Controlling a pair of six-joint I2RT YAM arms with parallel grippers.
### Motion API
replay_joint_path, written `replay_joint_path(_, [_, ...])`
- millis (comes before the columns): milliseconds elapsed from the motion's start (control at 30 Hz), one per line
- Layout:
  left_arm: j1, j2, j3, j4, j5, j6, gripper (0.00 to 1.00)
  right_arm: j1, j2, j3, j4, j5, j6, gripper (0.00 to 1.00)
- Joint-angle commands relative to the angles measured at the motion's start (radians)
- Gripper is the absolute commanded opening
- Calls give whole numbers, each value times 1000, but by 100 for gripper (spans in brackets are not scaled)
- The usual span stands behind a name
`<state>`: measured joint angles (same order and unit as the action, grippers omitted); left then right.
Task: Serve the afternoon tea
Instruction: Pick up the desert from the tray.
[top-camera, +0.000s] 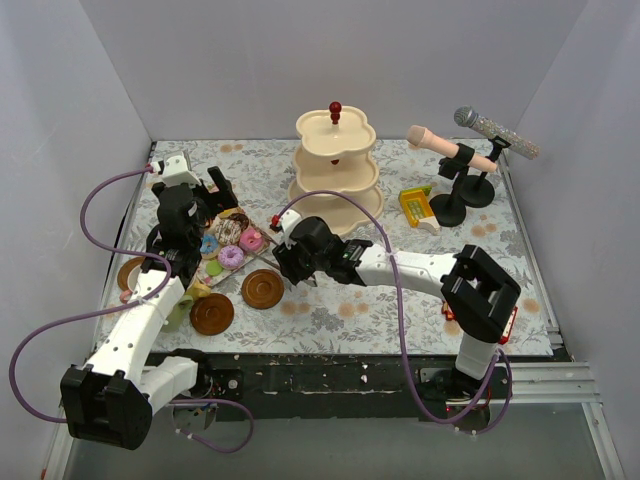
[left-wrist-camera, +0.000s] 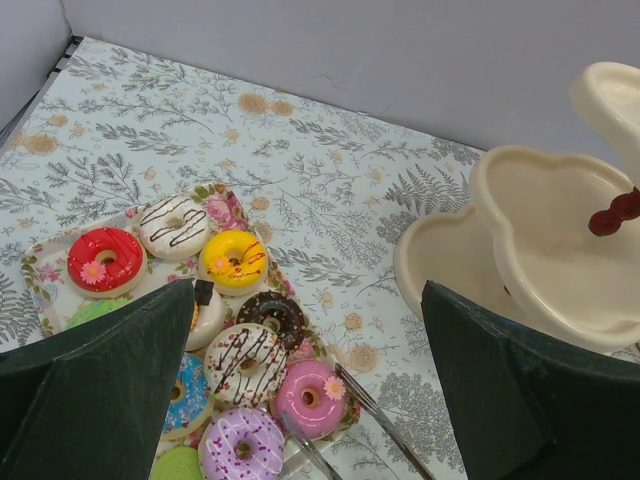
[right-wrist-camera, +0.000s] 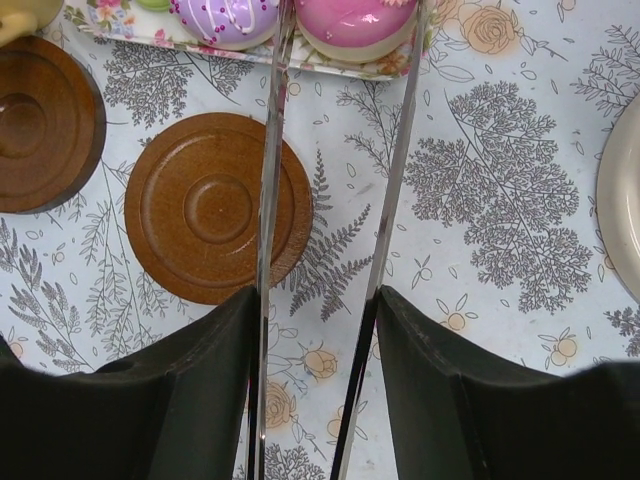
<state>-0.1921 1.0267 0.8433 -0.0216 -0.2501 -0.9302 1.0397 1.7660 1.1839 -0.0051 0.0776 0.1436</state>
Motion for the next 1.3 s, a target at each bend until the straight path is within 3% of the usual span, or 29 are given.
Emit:
replay_joint_path(0, [-4, -8, -12, 12, 0, 14, 98, -4, 7, 57, 24, -13, 5, 54])
replay_joint_path(467, [-3, -7, -13, 12, 0, 16, 98, -4, -59, 59, 22, 13, 5, 39])
replay_joint_path(1000, [-6, -5, -13, 14, 5, 16, 98, -12, -209, -13, -35, 103, -2, 34])
replay_joint_path(1267, [-6, -4, -15, 14, 11, 13, 98, -102, -371, -157, -58, 125, 10, 34])
